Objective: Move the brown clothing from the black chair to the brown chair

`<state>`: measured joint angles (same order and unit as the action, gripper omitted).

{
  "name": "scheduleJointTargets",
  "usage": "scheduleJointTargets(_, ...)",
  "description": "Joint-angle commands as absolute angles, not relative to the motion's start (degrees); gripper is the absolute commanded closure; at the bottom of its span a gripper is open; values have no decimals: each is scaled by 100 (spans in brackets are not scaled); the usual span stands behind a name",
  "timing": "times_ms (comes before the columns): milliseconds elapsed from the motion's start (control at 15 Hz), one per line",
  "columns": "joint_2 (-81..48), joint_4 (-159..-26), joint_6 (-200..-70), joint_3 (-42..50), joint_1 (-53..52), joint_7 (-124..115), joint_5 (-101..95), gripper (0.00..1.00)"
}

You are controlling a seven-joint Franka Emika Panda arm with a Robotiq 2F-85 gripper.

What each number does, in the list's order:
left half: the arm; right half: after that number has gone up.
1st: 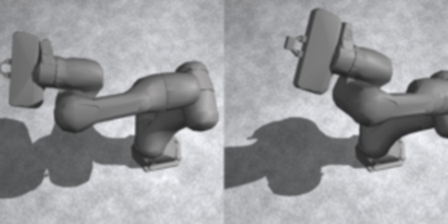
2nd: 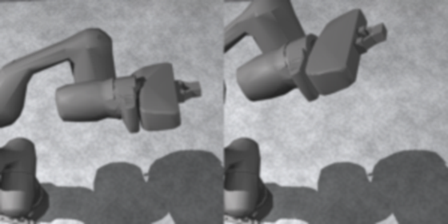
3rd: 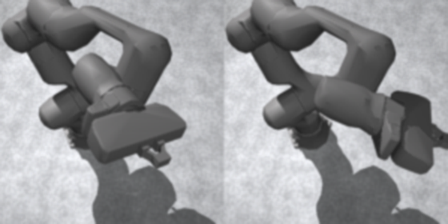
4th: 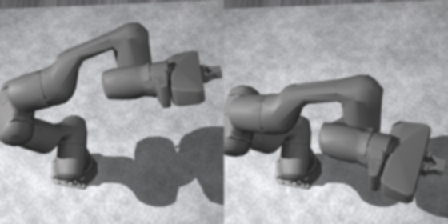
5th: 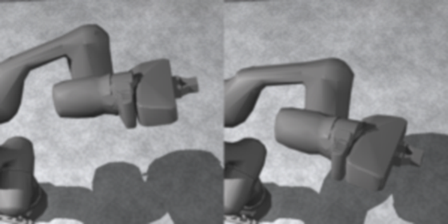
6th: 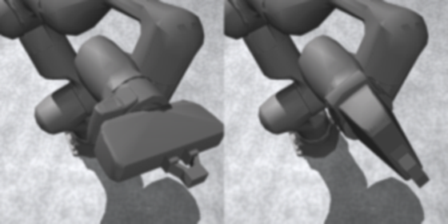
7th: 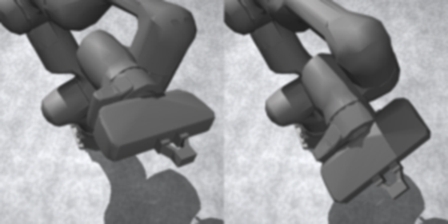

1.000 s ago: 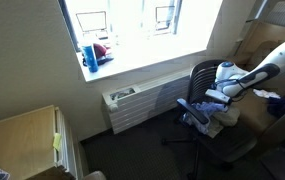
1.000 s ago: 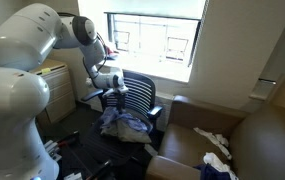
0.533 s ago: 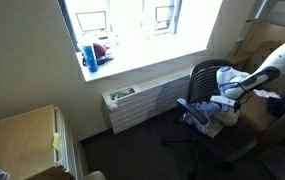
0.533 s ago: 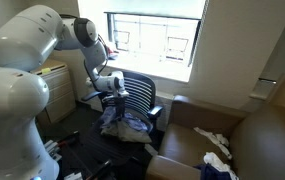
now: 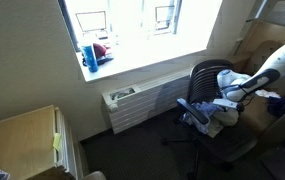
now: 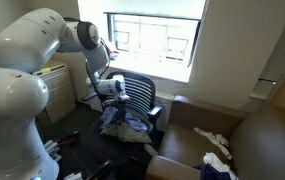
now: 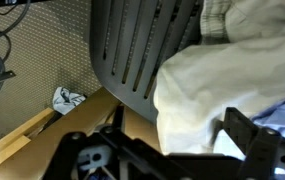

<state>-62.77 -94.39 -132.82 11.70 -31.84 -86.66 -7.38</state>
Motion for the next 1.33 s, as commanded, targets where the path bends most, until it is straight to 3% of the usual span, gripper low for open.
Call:
scheduleJointTargets(0,-6815,-9268,-14283,1076,-3068,-9240,-838,0)
scheduleJointTargets(133,-7183,-9191,-14951,1177,-3163,-9584,-815,0)
scheduleJointTargets(400,-7005,-9321,-14631,1141,-3168,-9407,-809,0)
scheduleJointTargets(467,-6970,-9312,-14617,1139,-3166,-9409,-811,25)
scheduleJointTargets(533,-6977,-9296,-14635,1135,-3160,-9378,-830,26)
scheduleJointTargets(1267,-7130,-9241,-14614,1127,-3147,-9302,-847,100)
